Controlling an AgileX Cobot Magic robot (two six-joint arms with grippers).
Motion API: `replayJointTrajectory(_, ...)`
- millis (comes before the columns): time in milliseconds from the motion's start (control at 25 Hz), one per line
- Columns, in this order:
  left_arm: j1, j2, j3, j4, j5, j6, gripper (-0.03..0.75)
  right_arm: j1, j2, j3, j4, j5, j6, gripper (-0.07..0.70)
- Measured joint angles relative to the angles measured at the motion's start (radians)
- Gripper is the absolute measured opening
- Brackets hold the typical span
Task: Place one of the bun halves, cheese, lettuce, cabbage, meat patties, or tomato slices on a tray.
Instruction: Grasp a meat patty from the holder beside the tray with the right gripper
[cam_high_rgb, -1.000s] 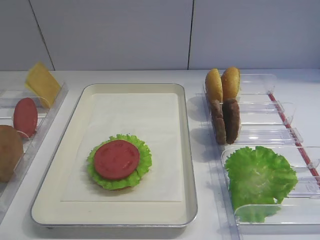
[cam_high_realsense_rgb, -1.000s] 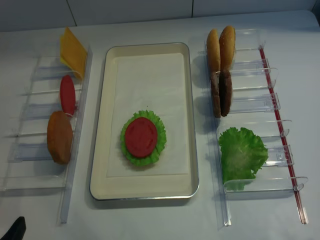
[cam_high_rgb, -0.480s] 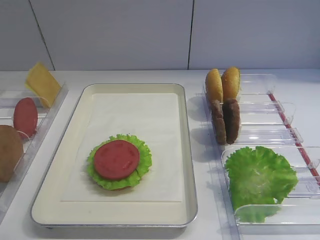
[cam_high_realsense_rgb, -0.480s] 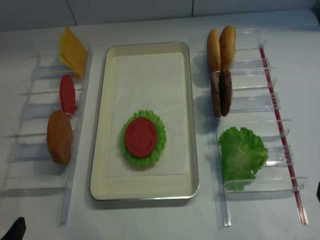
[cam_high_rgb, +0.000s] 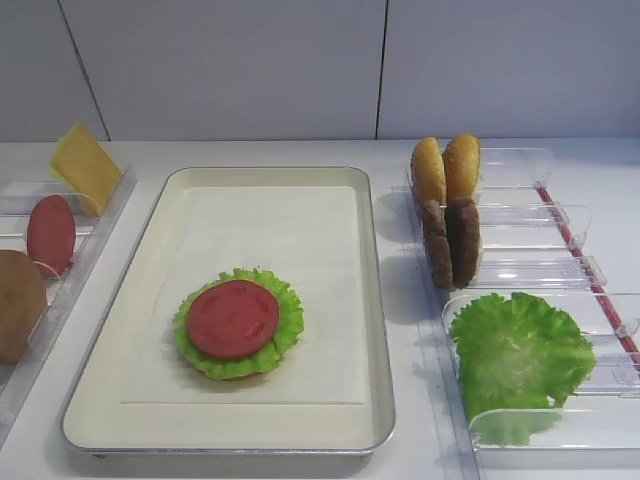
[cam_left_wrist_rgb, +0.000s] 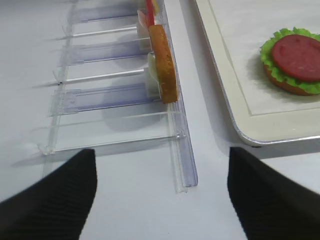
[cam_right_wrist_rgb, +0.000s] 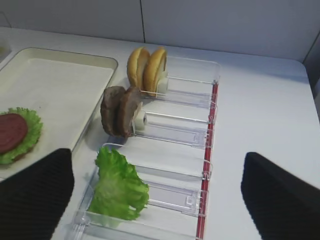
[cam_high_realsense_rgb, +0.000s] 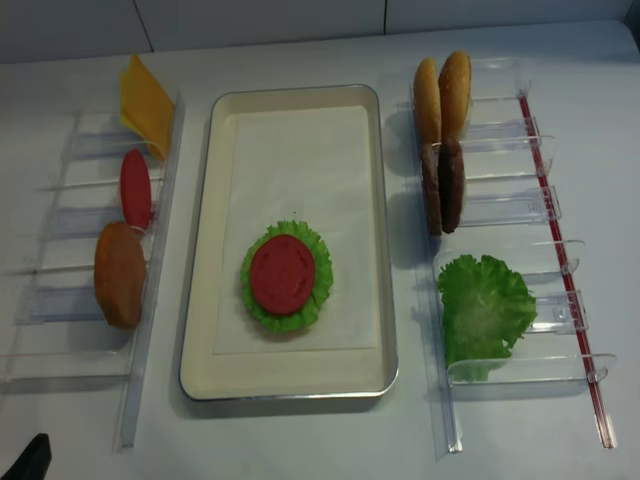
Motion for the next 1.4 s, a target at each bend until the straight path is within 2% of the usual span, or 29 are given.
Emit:
replayJointTrajectory(160,0.0,0.0,0.0,0.0,0.0,0.0,0.522,0.0,0.106,-0.064,0.057,-0.005,-0.014,0.672)
replayJointTrajectory(560,0.0,0.0,0.0,0.0,0.0,0.0,0.522,0.0,0.43,-0.198,0.321,0.018,-0.24,0.672)
replayJointTrajectory(800,0.0,0.0,0.0,0.0,0.0,0.0,0.521,0.014,0.561,-0.307,0.348,0.023,-0.284,0.671)
replayJointTrajectory(1000,0.0,0.0,0.0,0.0,0.0,0.0,0.52,0.161,0.639,-0.351,0.256,-0.002,-0.26,0.671)
replayJointTrajectory(1240,0.0,0.0,0.0,0.0,0.0,0.0,0.52,0.355,0.777,-0.383,0.036,-0.031,-0.103,0.671)
replayJointTrajectory(1400,0.0,0.0,0.0,0.0,0.0,0.0,0.52,0.476,0.894,-0.428,-0.137,-0.045,0.08,0.671)
